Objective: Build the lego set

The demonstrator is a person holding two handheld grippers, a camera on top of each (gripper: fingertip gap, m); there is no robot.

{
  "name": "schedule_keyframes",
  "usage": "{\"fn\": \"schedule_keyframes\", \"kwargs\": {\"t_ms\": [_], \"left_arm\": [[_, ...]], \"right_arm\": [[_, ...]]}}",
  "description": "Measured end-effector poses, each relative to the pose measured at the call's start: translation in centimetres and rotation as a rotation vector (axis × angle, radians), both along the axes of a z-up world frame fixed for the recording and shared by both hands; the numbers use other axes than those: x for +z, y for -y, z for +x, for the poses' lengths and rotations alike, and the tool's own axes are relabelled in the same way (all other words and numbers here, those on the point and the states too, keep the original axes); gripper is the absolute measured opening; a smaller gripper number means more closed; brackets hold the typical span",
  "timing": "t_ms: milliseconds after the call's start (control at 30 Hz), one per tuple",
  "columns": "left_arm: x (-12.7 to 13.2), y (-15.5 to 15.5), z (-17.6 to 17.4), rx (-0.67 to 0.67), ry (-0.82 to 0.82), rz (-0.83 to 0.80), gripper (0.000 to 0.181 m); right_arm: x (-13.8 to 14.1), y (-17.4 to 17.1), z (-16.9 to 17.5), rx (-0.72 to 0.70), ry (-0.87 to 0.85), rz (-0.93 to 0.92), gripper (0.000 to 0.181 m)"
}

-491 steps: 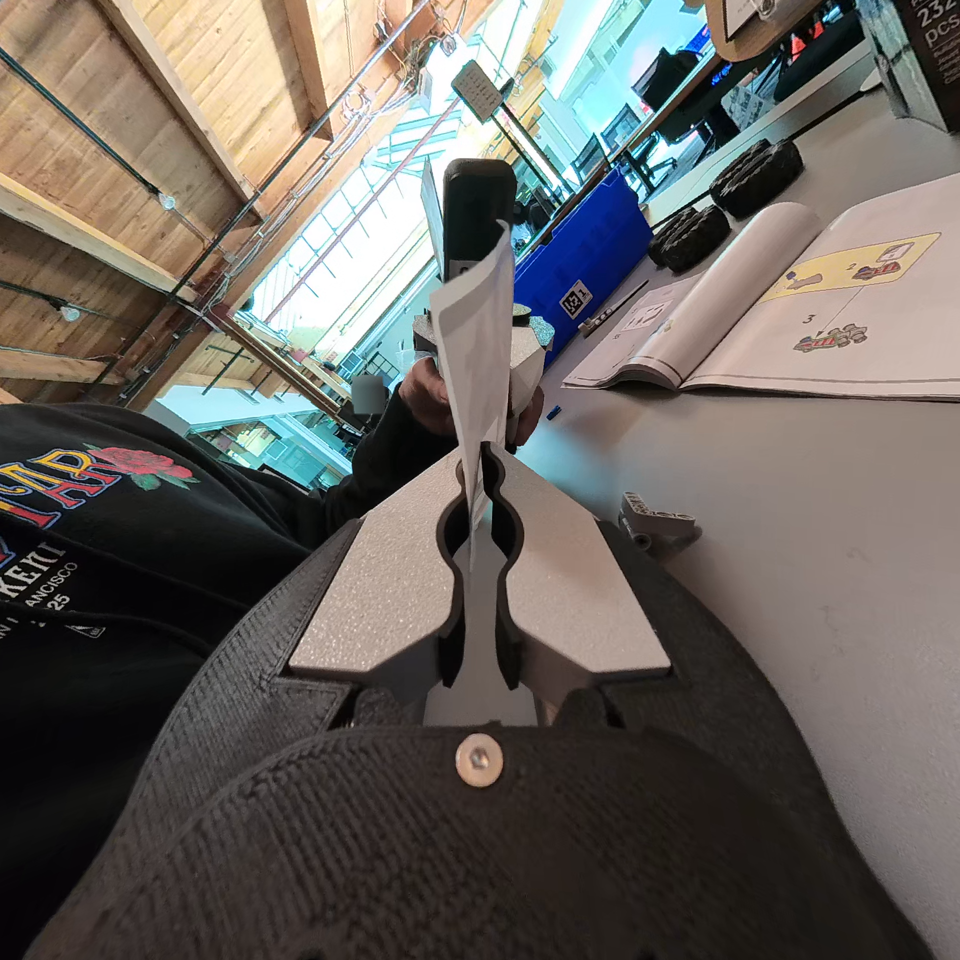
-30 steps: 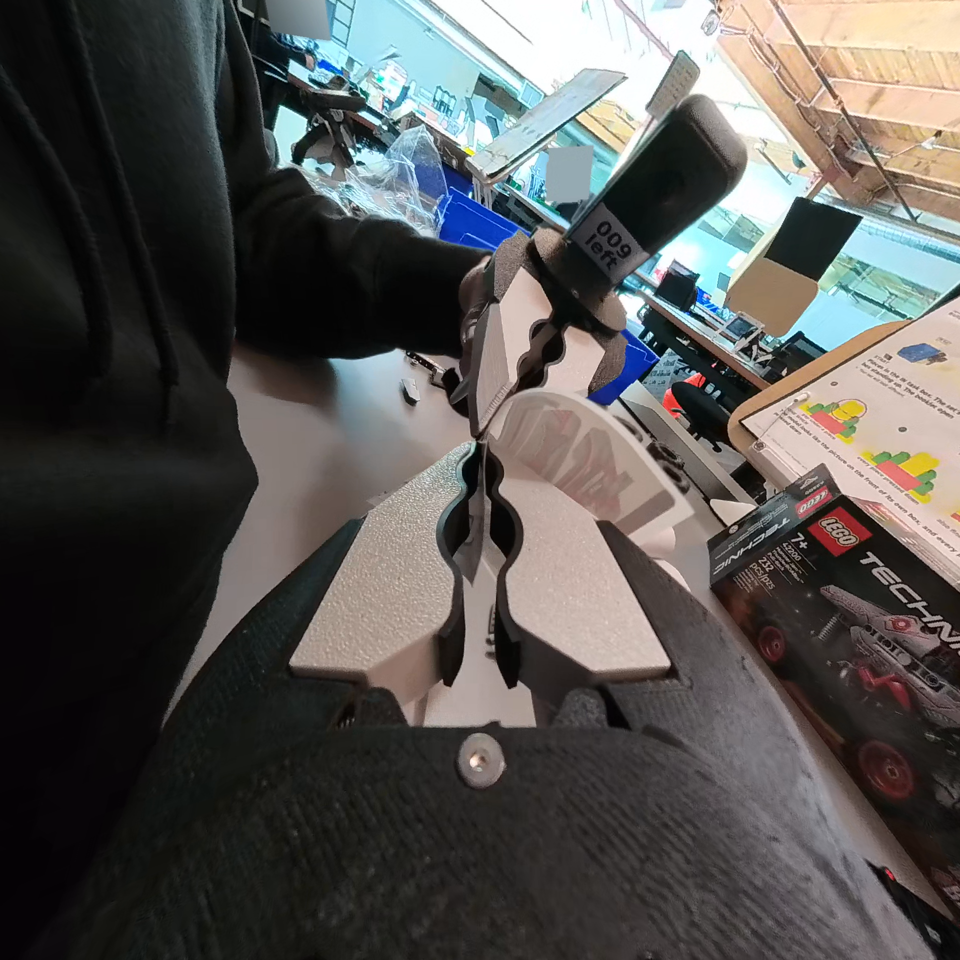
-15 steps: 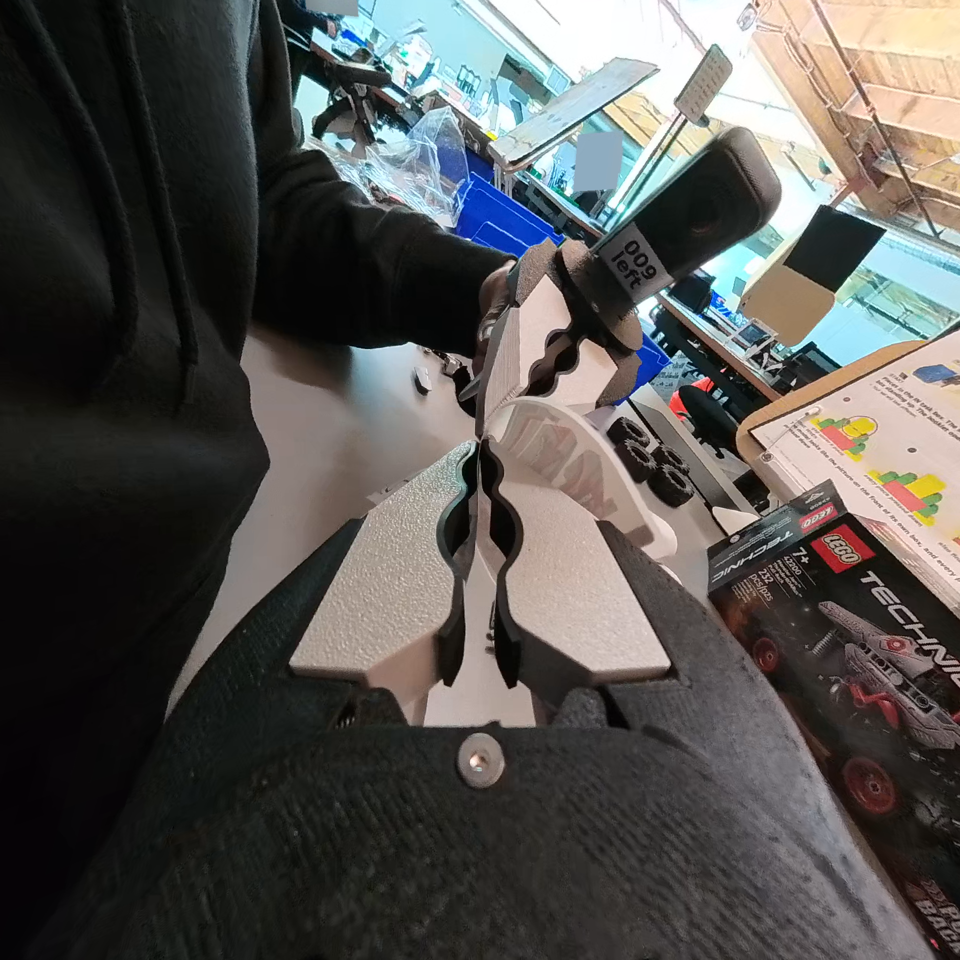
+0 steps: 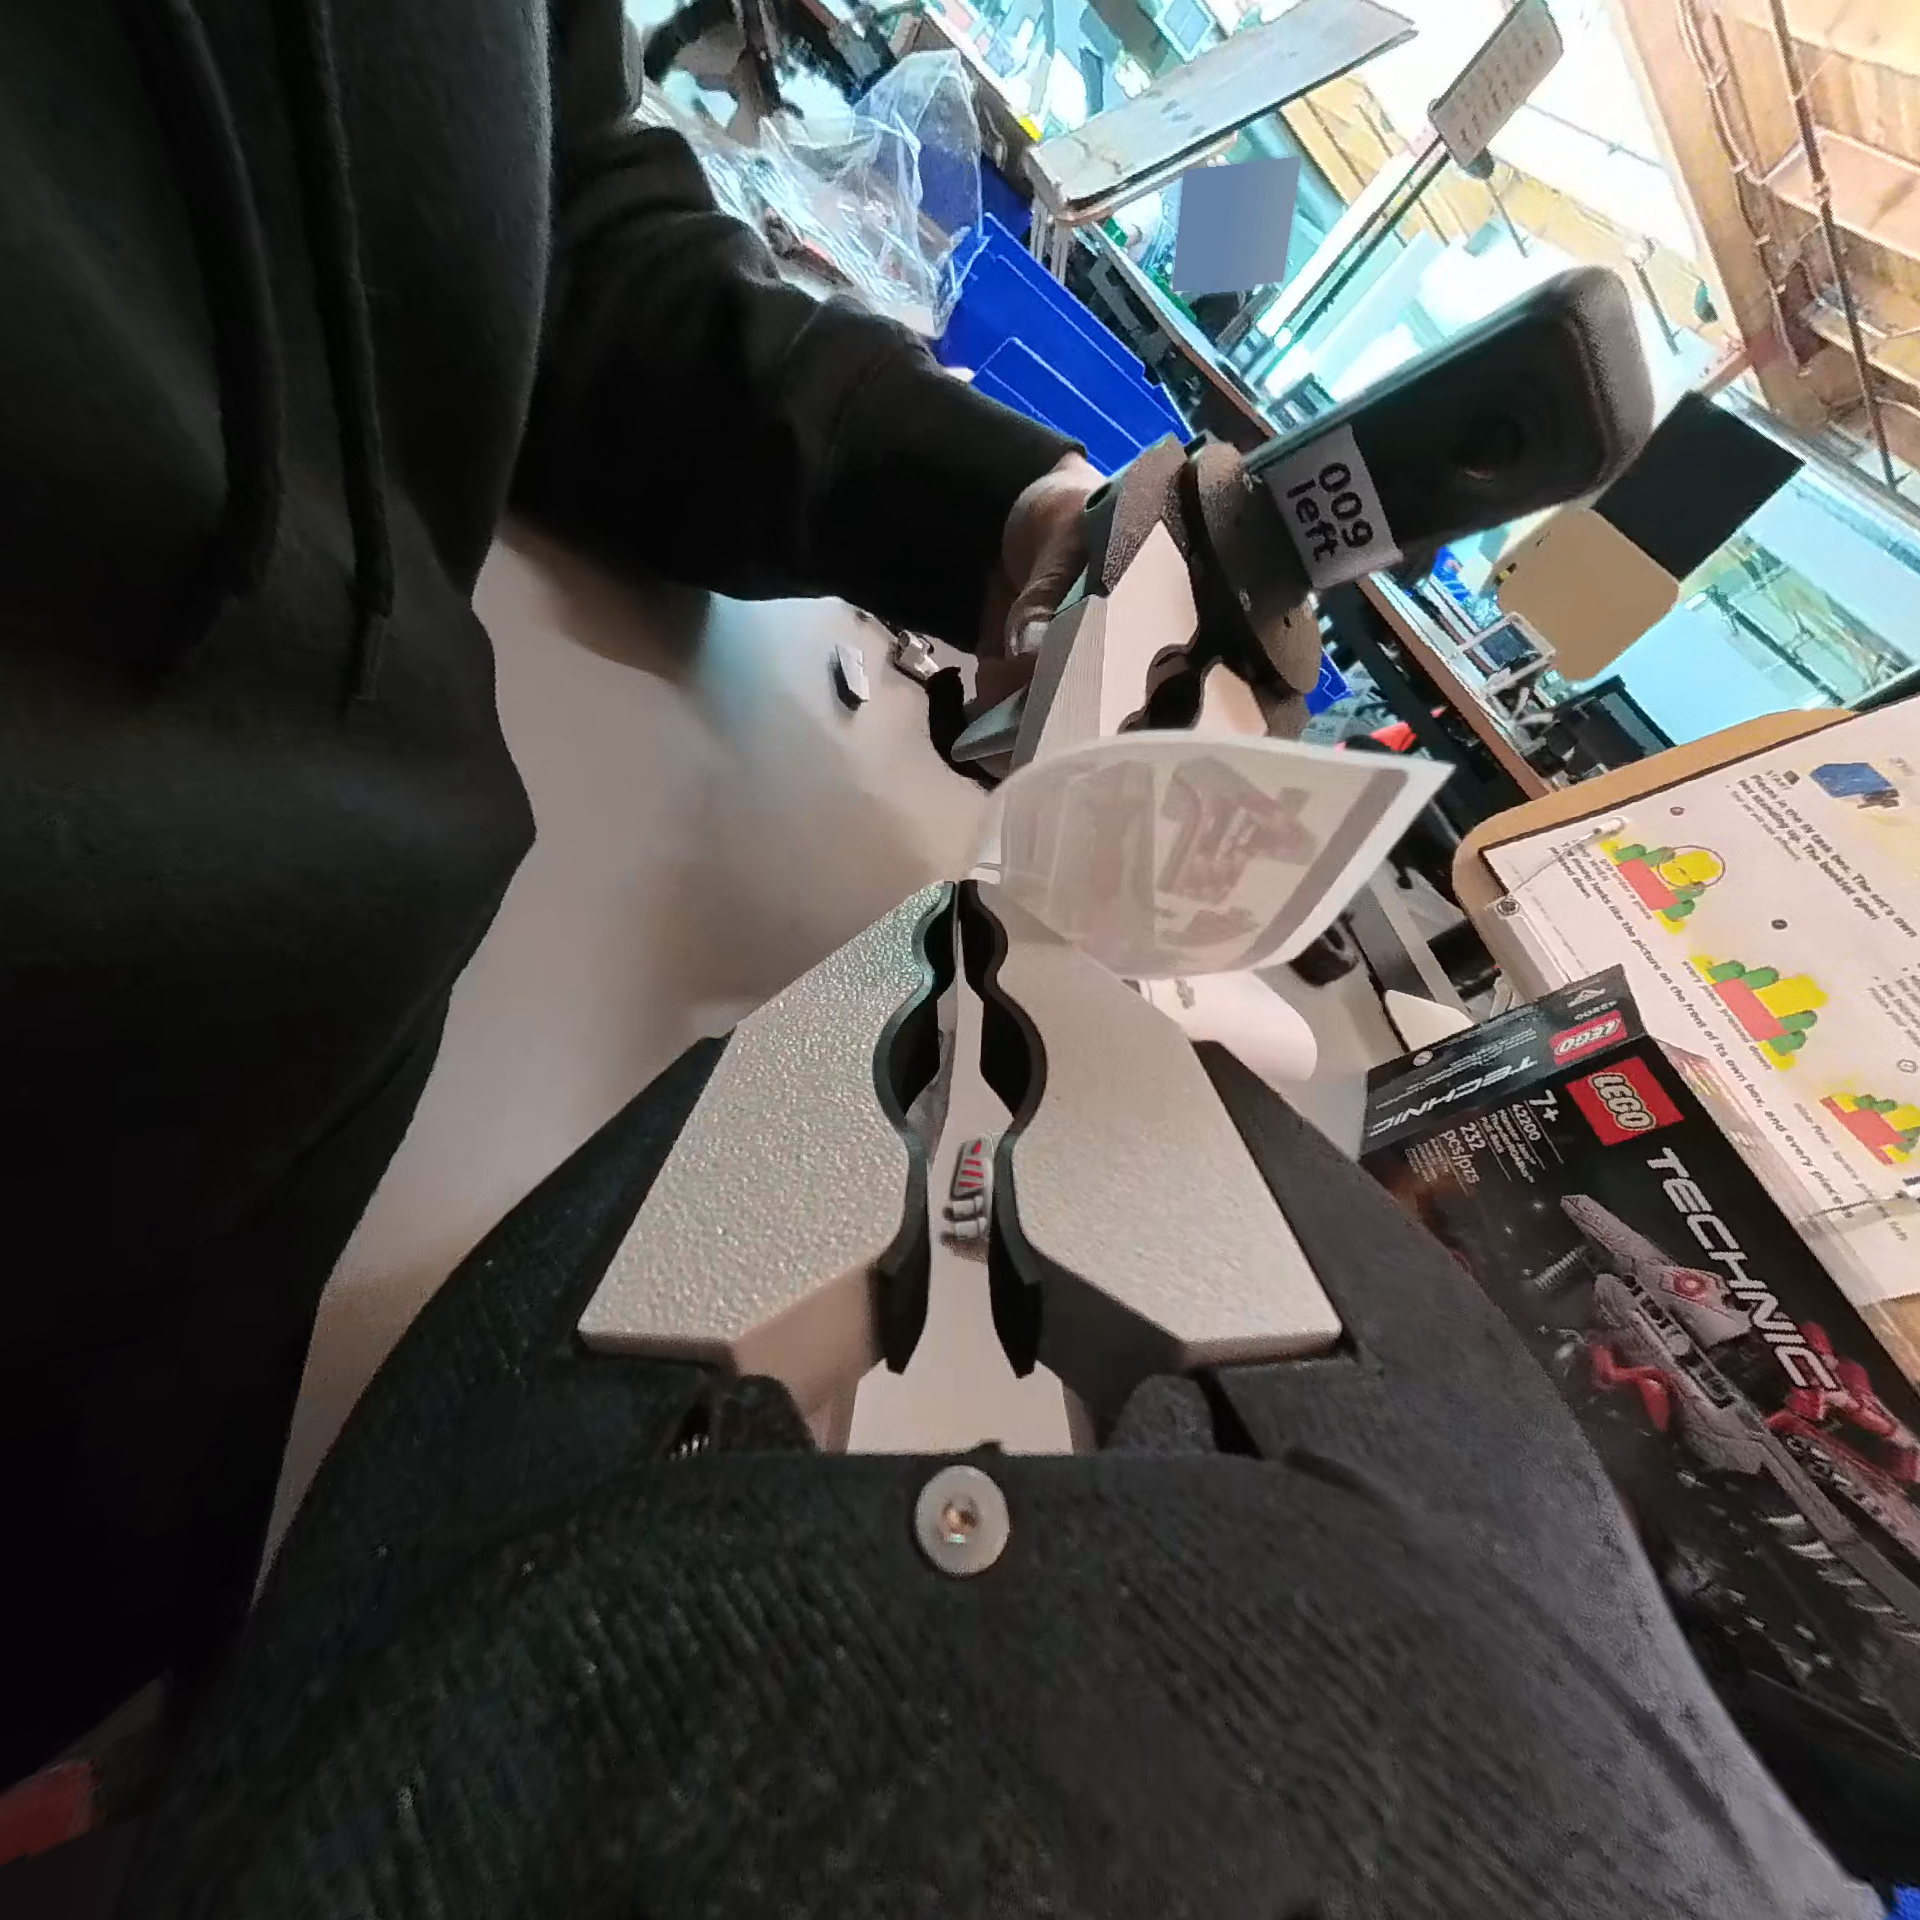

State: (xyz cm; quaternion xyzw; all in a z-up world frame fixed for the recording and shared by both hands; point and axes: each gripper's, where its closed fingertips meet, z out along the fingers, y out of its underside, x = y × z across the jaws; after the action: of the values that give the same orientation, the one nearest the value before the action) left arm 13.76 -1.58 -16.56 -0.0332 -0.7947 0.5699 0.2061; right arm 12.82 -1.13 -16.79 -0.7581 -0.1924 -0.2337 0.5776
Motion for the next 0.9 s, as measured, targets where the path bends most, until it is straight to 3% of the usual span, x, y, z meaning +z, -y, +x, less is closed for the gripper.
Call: {"fn": "schedule_keyframes", "kwargs": {"t_ms": [133, 400, 700, 800, 900], "left_arm": [[0.5, -0.2, 1.0, 0.055, 0.014, -0.025, 0.000], [2.6, -2.0, 4.7, 0.256, -0.047, -0.182, 0.000], [4.9, -5.5, 7.3, 0.422, -0.012, -0.306, 0.000], [5.2, -6.4, 7.6, 0.457, 0.017, -0.318, 0.000], [5.1, -6.9, 7.6, 0.467, 0.016, -0.330, 0.000]], "right_arm": [[0.2, 0.4, 1.4, -0.056, -0.111, 0.066, 0.000], [1.9, 1.8, 5.0, -0.141, -0.555, 0.359, 0.000], [1.9, 3.2, 8.1, -0.263, -0.712, 0.450, 0.000], [3.9, 3.6, 10.5, -0.305, -0.744, 0.513, 0.000], [7.3, 2.5, 13.6, -0.246, -0.759, 0.493, 0.000]]}}
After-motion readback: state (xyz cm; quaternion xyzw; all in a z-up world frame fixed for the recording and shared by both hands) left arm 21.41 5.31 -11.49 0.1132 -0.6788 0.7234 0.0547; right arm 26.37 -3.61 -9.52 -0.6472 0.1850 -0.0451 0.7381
